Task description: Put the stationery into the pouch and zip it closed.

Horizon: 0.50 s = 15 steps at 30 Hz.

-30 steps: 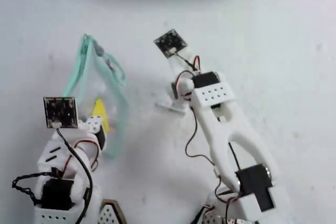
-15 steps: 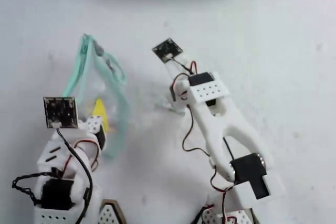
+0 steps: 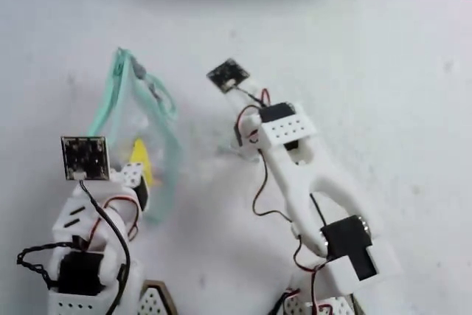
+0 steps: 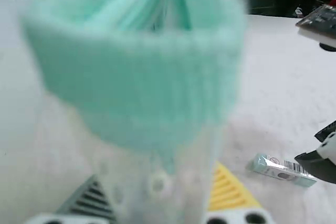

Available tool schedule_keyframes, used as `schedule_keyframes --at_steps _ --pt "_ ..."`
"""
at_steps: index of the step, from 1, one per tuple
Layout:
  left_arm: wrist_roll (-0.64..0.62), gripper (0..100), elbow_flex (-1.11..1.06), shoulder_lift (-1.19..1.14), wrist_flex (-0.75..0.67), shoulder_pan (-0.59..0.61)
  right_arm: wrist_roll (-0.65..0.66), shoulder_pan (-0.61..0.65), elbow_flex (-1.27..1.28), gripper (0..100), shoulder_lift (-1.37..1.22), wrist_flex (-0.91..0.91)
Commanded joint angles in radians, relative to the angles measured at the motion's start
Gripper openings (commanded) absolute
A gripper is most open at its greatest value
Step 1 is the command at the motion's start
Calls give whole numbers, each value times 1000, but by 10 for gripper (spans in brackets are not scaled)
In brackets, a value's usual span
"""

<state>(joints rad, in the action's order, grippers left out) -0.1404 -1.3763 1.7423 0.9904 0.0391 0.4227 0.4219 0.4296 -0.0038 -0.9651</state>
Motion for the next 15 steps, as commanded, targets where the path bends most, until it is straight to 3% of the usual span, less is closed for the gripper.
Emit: schedule_keyframes --at_steps 1,15 --pt "-8 63 43 13 -41 13 41 44 -43 198 7 -7" --pt "-12 63 11 13 -68 5 52 25 -41 198 1 22"
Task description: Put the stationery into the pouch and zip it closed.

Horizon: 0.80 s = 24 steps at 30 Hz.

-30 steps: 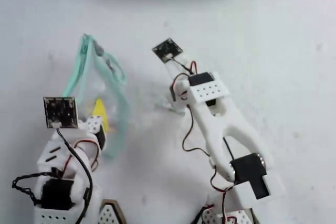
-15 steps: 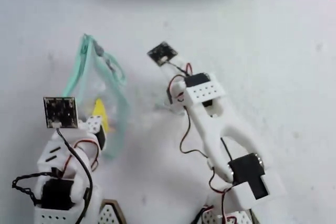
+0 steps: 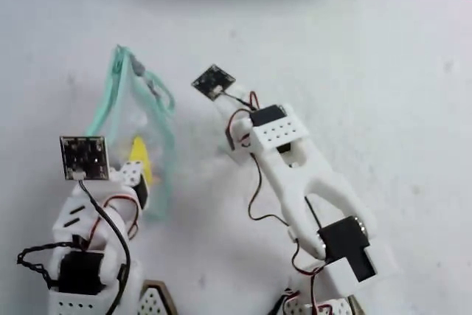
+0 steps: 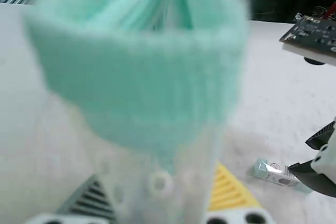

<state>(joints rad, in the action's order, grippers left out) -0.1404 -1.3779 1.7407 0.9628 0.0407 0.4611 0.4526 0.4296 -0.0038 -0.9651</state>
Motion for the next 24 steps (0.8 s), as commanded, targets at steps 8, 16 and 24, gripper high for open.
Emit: schedule_keyframes --at_steps 8,16,24 --pt "-12 63 12 15 -40 4 146 -7 -120 197 -194 91" --pt "-12 63 12 15 -41 4 152 -1 -201 197 -311 91" --pt "-11 64 12 15 -43 -21 146 -8 -201 10 -311 93"
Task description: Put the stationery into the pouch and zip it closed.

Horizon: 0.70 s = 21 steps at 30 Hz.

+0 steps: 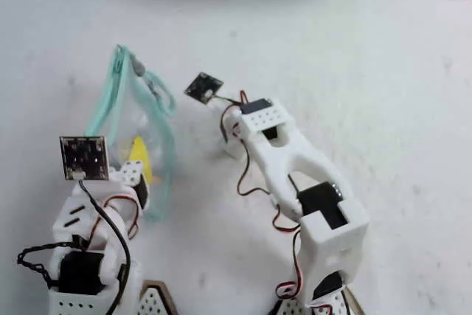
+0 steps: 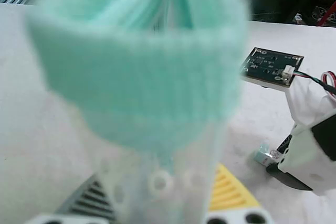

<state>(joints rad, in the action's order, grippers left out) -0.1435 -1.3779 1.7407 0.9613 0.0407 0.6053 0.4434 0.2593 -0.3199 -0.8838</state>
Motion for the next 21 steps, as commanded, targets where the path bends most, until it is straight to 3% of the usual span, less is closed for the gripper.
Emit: schedule_keyframes --at_steps 1,8,13,21 --pt "-3 64 14 15 -41 -51 2 -10 -31 29 5 12" --pt "60 65 18 15 -68 -225 -3 -133 -31 16 5 19" --pt "60 62 20 15 -137 -292 -130 -197 -31 16 5 74" --pt "66 62 -15 15 -107 -414 -239 -246 -23 16 31 97"
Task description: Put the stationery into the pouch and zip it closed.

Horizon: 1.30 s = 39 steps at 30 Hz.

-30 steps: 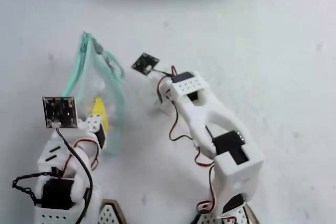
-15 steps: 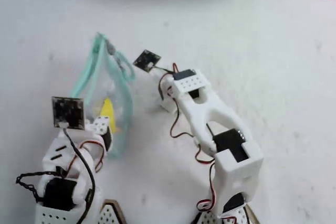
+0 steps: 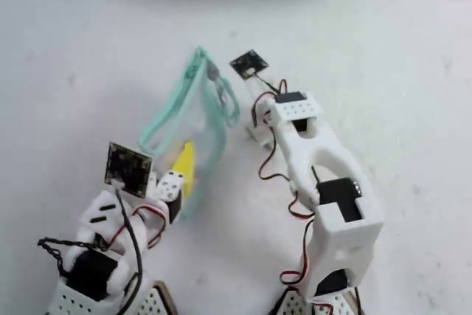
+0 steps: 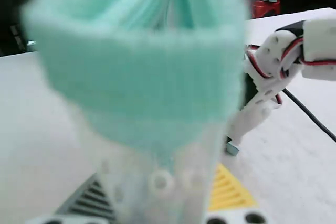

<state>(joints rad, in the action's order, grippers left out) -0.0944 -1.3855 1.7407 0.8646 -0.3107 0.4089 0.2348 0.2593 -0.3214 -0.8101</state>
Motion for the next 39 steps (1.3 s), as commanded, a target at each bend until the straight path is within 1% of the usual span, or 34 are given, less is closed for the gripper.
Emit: schedule_keyframes --at_steps 1,7,12,16,19,22,27,39 --pt "17 62 -15 15 -12 -73 -64 -48 -23 16 36 30" --pt "18 63 -44 15 -11 -93 -161 -110 -23 16 39 44" --pt "23 64 -44 15 -6 -87 -167 -108 -23 16 38 41" --pt "137 64 -43 15 43 -110 -163 -105 -23 16 31 42" --pt "178 64 -43 15 66 -156 -161 -88 -23 16 30 41" --pt "181 68 -44 15 71 -176 -161 -59 -21 16 30 36" --pt "175 178 -46 15 80 -171 -161 -61 -21 16 28 36" --pt "178 184 -46 15 91 -171 -161 -61 -21 16 28 36"
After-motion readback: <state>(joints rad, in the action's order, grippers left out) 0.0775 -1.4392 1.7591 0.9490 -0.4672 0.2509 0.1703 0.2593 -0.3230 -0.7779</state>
